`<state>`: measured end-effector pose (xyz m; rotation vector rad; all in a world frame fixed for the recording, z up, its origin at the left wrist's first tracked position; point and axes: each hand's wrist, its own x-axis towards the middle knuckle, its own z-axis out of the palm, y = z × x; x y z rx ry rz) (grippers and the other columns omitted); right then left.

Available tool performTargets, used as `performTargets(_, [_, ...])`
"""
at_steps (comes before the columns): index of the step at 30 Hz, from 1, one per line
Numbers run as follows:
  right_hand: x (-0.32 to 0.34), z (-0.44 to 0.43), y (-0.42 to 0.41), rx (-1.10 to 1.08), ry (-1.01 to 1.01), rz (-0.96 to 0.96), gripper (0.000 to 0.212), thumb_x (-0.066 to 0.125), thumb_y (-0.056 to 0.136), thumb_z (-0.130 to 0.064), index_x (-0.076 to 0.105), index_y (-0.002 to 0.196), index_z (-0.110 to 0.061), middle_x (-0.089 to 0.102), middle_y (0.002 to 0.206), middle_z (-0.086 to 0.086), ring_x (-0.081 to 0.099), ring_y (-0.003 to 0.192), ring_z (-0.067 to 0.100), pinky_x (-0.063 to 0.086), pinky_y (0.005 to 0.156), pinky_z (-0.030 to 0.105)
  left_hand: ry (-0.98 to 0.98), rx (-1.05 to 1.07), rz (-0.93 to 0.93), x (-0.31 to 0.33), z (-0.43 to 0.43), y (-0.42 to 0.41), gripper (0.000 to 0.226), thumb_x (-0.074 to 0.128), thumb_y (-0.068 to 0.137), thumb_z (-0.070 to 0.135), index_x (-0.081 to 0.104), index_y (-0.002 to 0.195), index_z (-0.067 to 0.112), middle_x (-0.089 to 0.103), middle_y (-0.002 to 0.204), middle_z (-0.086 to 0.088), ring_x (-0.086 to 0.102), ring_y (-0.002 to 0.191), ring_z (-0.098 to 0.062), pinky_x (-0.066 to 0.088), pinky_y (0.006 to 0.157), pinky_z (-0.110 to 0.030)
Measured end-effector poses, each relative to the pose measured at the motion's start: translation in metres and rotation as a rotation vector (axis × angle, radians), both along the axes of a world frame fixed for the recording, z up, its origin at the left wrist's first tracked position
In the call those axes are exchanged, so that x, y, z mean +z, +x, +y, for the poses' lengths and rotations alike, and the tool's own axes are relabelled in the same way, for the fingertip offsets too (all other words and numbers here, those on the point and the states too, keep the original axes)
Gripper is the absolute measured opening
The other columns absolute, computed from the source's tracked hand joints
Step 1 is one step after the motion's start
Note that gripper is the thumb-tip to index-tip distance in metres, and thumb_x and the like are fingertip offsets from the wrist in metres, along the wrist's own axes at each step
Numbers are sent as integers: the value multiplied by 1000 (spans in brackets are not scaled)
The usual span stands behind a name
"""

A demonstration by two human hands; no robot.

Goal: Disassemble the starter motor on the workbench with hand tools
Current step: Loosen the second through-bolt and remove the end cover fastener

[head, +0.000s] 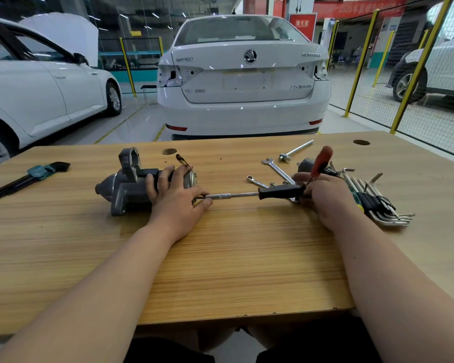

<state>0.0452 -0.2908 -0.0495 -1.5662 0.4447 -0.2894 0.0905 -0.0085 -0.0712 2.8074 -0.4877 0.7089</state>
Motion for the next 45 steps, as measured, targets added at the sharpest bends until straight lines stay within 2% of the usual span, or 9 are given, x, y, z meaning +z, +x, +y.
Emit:
performTargets(4, [0,-1,1,0,50,-10,43,41,85,14,70,91,-17,67,109,6,61,107,22,55,95,40,-13,-2,-10,0,-1,0,24,50,88,60,66,103,48,19,152,8,-5,136,-14,-29,101,-37])
performTargets(9, [3,0,0,-35,121,-24,35,45,87,10,68,91,-16,66,107,8,63,102,22,59,81,37,-47,-11,-42,0,-1,0,19,58,85,56,69,97,46,25,150,7,0,136,-15,-27,102,-36])
performTargets(14, [2,0,-3,-70,-77,29,13,58,90,-18,69,85,-18,65,85,8,61,76,21,50,65,33,-46,-12,-52,1,-2,0,17,60,84,54,69,97,47,26,149,6,1,136,-15,-27,102,-36])
performTargets(19, [2,0,-6,-57,-257,117,26,56,95,-46,65,83,-24,58,65,5,54,65,18,41,59,33,-57,-16,-60,0,-1,1,15,62,83,54,68,96,47,27,149,6,1,136,-15,-27,103,-36])
performTargets(28, [4,1,-6,-28,-175,84,11,58,97,-26,68,91,-26,65,83,4,59,73,17,51,67,32,-23,5,-68,-2,0,2,24,54,82,64,65,98,49,26,149,8,0,137,-16,-30,102,-36])
performTargets(33, [4,-1,-2,-7,43,-12,36,49,92,5,72,91,-23,64,102,9,64,90,26,54,71,33,12,5,-53,-2,0,2,27,48,86,63,65,103,50,21,151,8,-3,137,-16,-30,102,-38])
performTargets(37, [5,-2,-3,47,30,30,38,50,92,8,73,92,-22,62,107,5,62,101,24,57,83,33,14,-1,-28,-1,0,2,28,46,89,61,65,105,49,19,152,7,-5,136,-15,-30,101,-39])
performTargets(42, [6,0,-3,-15,56,9,33,50,91,6,67,91,-22,62,106,10,64,95,27,54,70,30,-37,-15,-43,0,-1,1,21,55,86,57,68,99,47,25,151,6,-1,136,-15,-28,103,-37])
performTargets(45, [5,0,-3,-42,15,4,18,54,91,-5,69,93,-16,64,93,10,62,71,20,47,57,28,-60,-19,-53,0,-1,0,18,60,84,55,69,96,47,28,149,6,2,137,-16,-26,104,-37])
